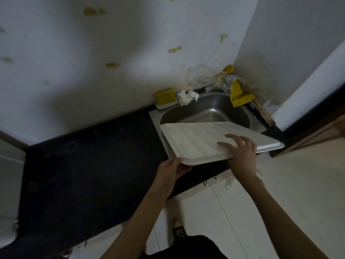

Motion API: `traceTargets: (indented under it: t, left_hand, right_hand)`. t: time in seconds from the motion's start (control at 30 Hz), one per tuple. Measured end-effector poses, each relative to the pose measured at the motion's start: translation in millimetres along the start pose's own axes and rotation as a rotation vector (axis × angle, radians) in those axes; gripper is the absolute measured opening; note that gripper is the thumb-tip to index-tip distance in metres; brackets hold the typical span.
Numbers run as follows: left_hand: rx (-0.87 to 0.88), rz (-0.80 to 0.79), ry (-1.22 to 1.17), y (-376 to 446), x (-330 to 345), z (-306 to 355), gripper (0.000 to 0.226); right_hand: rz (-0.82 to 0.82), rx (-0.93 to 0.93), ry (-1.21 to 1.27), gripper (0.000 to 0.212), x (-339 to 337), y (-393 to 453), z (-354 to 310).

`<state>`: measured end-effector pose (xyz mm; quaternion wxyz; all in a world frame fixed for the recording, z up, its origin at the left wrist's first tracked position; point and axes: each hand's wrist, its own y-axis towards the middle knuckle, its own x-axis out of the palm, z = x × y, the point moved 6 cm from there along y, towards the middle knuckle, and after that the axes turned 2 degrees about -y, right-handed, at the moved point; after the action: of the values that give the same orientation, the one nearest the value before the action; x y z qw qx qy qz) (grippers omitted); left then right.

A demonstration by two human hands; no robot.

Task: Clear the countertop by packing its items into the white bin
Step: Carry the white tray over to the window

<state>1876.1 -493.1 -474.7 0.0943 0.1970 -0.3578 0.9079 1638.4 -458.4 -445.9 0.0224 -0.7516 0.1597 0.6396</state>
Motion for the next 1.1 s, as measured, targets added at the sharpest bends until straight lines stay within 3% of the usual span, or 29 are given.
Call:
traceTargets:
  t: [0.2, 0.33, 0.47, 0.6, 0.67, 0.73, 0.83, 0.93, 1.0, 1.07, 1.1]
  left_hand:
    - [0.243, -0.028, 0.067, -46.3, 2.7, 96.0, 0.027]
    - [0.409, -0.059, 0.206, -78.3, -17.1, 152.2, 0.046]
    - [0.479, 0.105, 0.336, -102.4, -65.1, 184.5, 0.038]
    - [0.445, 0.304, 0.452, -127.9, -122.7, 198.9, 0.027]
    - [0.486, 0.459, 0.489, -144.7, -157.1, 209.7, 0.025]
    - [0.521, 0.629, 0.525, -162.0, -193.8, 219.9, 0.029]
    - [0.53, 0.768, 0.685, -187.7, -244.0, 232.5, 0.039]
    - [0.684, 0.845, 0.794, -221.1, -289.4, 249.9, 0.043]
    - [0.67, 0.937, 0.716, -241.5, -324.5, 255.3, 0.041]
    - [0.735, 1.004, 0.686, -270.4, -350.9, 262.7, 0.016]
    - [0.74, 1.066, 0.621, -281.8, -368.5, 265.1, 0.015]
  right_hand:
    - [0.1, -0.242, 0.325, 0.052, -29.9, 23.2, -57.6]
    - [0.161, -0.333, 0.481, 0.045, -62.6, 42.7, -106.3]
    - [0.238, -0.455, 0.598, 0.027, -102.1, 63.2, -164.8]
    - [0.133, -0.437, 0.73, 0.011, -118.2, 87.7, -231.3]
    - [0.075, -0.414, 0.802, 0.016, -128.1, 90.6, -268.5]
    - [0.024, -0.41, 0.903, 0.007, -137.3, 89.3, -303.6]
    - [-0.126, -0.306, 1.091, 0.022, -134.4, 90.0, -345.9]
    - [-0.289, -0.25, 1.277, 0.026, -129.3, 82.3, -386.0]
    - [-0.362, -0.237, 1.343, 0.023, -126.2, 73.5, -413.1]
    - [-0.435, -0.199, 1.394, 0.016, -118.7, 63.1, -442.5]
    - [-0.464, -0.184, 1.423, 0.011, -113.7, 58.5, -457.8]
